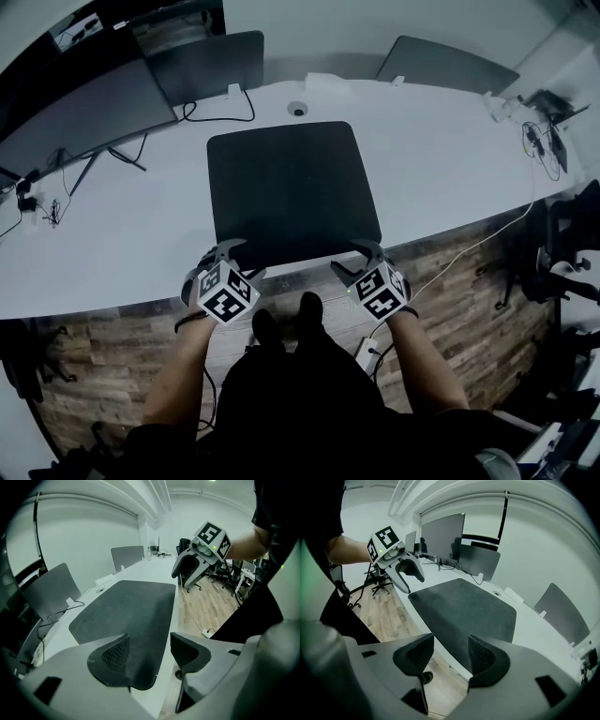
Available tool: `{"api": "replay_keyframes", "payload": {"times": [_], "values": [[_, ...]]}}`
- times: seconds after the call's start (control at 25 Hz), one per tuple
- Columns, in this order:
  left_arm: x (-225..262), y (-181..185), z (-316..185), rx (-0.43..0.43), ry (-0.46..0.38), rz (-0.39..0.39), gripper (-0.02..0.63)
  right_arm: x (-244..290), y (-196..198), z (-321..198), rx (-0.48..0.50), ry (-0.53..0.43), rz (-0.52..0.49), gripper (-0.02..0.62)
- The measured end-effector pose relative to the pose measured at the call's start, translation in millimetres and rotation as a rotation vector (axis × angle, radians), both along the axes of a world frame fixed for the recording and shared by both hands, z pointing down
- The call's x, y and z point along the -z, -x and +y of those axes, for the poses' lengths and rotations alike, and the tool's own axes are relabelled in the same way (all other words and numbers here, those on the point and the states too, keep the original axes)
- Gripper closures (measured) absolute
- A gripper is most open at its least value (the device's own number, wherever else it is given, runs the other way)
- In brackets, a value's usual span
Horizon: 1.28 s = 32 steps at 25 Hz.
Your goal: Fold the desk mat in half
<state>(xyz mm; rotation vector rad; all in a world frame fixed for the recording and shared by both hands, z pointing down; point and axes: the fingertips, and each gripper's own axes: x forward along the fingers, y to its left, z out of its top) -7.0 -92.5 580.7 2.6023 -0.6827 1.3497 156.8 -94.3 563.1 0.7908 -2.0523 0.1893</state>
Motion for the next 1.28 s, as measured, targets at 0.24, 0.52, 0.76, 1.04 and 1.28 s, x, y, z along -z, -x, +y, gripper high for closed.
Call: {"api": "replay_keyframes", "payload": {"times": [0.24, 0.52, 0.76, 1.04, 1.28], "values": [[-26.2, -16.9, -1.7, 0.06, 0.049, -0.006, 0.325, -23.8, -23.3, -6.4, 0.005, 0.011, -0.009, 0.327], [-57.3, -18.8, -1.4, 0.093, 0.086, -0.077, 0.311, -50.3, -39.7, -13.1, 0.036, 0.033, -0.005, 0.31], [-76.5, -11.8, -6.2, 0.098, 0.078, -0.175, 0.278, -69.1, -46.7, -25.3, 0.065, 0.044, 0.008, 0.31], [-82.9, -9.0, -8.0, 0.148, 0.138, -0.112, 0.255, -86.3, -38.7, -30.6, 0.121, 0.089, -0.011, 0.308], [-85.3, -6.0, -12.3, 0.179, 0.179, -0.063, 0.255, -87.0, -32.5, -32.7, 0.14, 0.116, -0.072, 0.355]]}}
